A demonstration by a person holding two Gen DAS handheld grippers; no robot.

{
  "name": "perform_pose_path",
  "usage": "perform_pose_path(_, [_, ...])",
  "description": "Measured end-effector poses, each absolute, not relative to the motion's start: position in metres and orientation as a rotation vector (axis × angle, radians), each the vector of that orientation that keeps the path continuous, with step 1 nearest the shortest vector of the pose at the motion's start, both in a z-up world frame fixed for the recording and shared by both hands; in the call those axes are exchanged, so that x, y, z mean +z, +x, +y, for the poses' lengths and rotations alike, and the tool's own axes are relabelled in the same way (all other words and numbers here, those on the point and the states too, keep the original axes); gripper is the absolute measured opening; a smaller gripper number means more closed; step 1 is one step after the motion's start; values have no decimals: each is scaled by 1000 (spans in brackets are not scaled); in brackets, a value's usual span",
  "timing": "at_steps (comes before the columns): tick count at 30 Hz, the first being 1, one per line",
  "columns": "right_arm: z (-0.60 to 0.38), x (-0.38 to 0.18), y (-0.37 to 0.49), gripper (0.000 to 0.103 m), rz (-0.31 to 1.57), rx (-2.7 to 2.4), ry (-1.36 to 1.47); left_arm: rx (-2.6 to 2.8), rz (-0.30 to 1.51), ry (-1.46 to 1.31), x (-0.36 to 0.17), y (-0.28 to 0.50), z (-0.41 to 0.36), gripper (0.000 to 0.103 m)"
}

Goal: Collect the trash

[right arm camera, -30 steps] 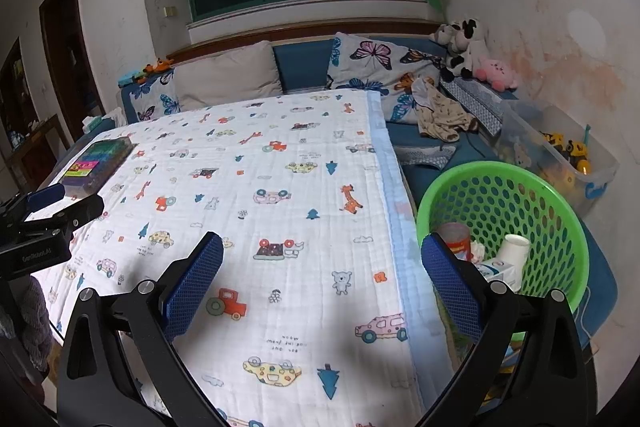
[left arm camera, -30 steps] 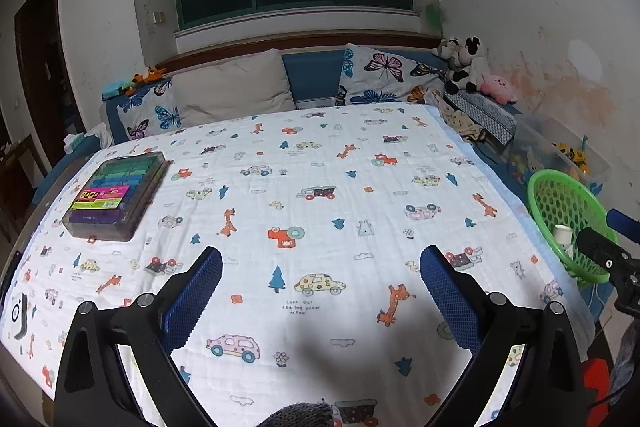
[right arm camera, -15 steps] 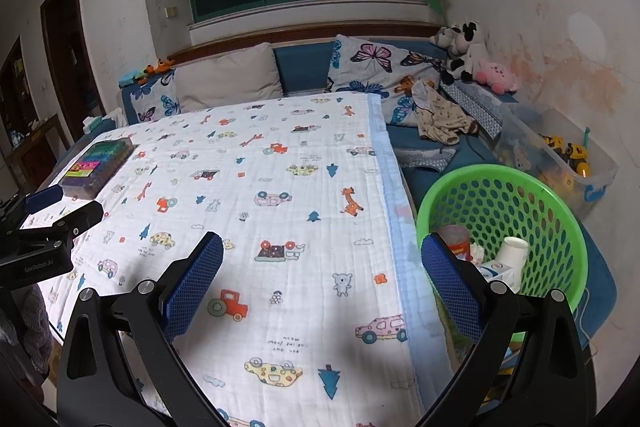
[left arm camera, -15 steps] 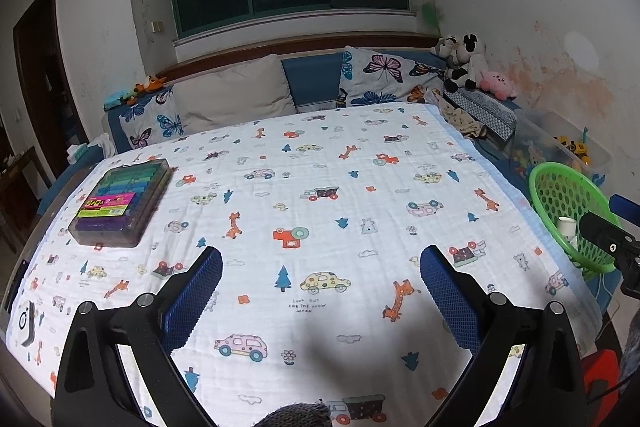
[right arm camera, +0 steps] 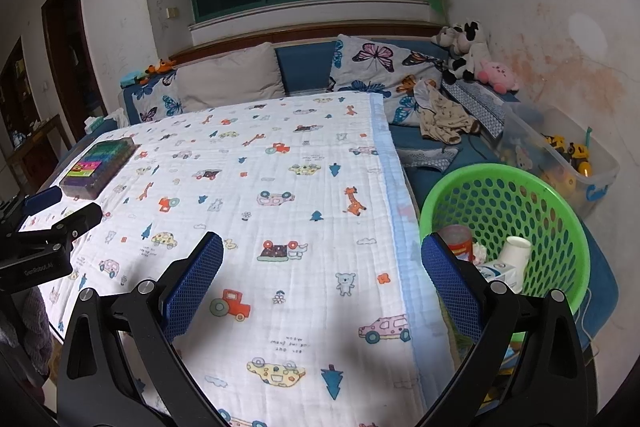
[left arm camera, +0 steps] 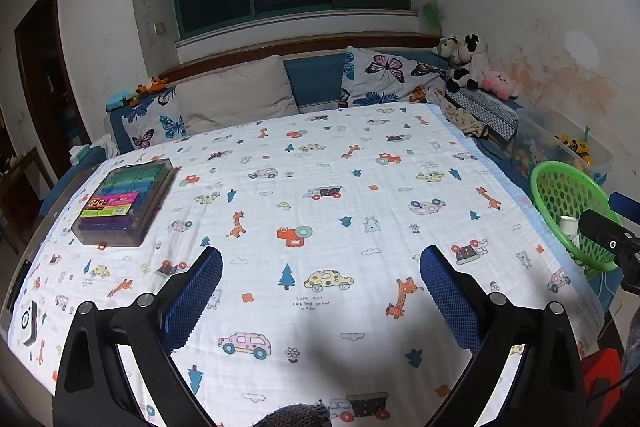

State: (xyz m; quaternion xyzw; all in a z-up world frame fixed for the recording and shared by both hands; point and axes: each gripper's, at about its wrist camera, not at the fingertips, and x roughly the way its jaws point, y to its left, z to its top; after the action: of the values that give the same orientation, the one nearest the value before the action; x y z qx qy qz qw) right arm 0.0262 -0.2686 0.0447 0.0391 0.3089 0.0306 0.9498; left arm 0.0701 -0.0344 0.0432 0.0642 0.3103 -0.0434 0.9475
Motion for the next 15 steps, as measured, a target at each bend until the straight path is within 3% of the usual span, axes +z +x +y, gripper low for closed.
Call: perform_pose_path(15, [-266, 44, 28, 99, 630, 64, 84, -84, 632, 131, 43, 69, -33, 96])
